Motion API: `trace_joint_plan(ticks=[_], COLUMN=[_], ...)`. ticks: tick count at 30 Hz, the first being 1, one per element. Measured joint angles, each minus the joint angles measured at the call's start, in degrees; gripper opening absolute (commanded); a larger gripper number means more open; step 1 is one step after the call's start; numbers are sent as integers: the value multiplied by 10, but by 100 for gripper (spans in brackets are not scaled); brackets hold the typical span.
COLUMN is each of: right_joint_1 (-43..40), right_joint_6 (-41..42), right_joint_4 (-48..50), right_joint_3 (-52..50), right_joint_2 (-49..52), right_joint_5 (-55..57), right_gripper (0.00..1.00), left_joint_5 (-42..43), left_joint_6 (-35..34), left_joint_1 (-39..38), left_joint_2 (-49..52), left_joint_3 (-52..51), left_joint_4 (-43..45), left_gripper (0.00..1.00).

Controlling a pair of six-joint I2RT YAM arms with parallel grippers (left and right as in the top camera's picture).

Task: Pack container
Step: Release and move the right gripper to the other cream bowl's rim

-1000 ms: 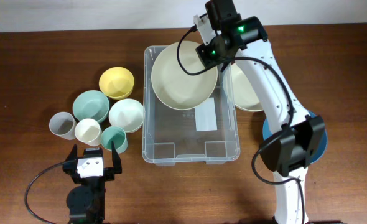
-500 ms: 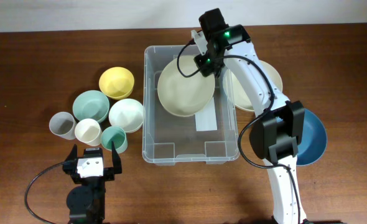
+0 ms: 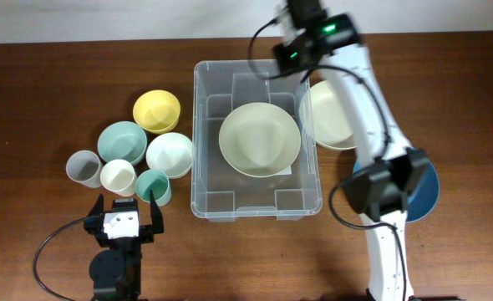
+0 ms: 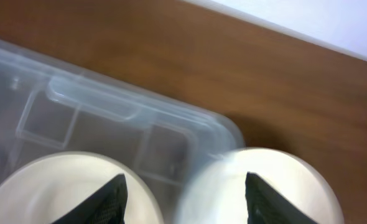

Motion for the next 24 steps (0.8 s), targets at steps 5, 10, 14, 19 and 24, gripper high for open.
trace_joint_plan(ticks=[5, 10, 14, 19, 24], right_joint_1=[-109, -233, -286, -301, -297], right_joint_6=[36, 50, 39, -5, -62], right_joint_4=[-77, -124, -112, -47, 7], right_joint_3=[60, 35, -53, -208, -325], right_joint_2=[-37, -43, -43, -38, -32], right_joint_5=[13, -7, -63, -137, -198], right_gripper=[64, 65, 65, 66, 67], left_joint_5=[0, 0, 0, 0, 0], left_joint_6=[0, 0, 0, 0, 0], left_joint_1=[0, 0, 0, 0, 0], left_joint_2=[0, 0, 0, 0, 0], left_joint_3=[0, 0, 0, 0, 0], left_joint_4=[0, 0, 0, 0, 0], left_gripper=[99, 99, 100, 100, 99])
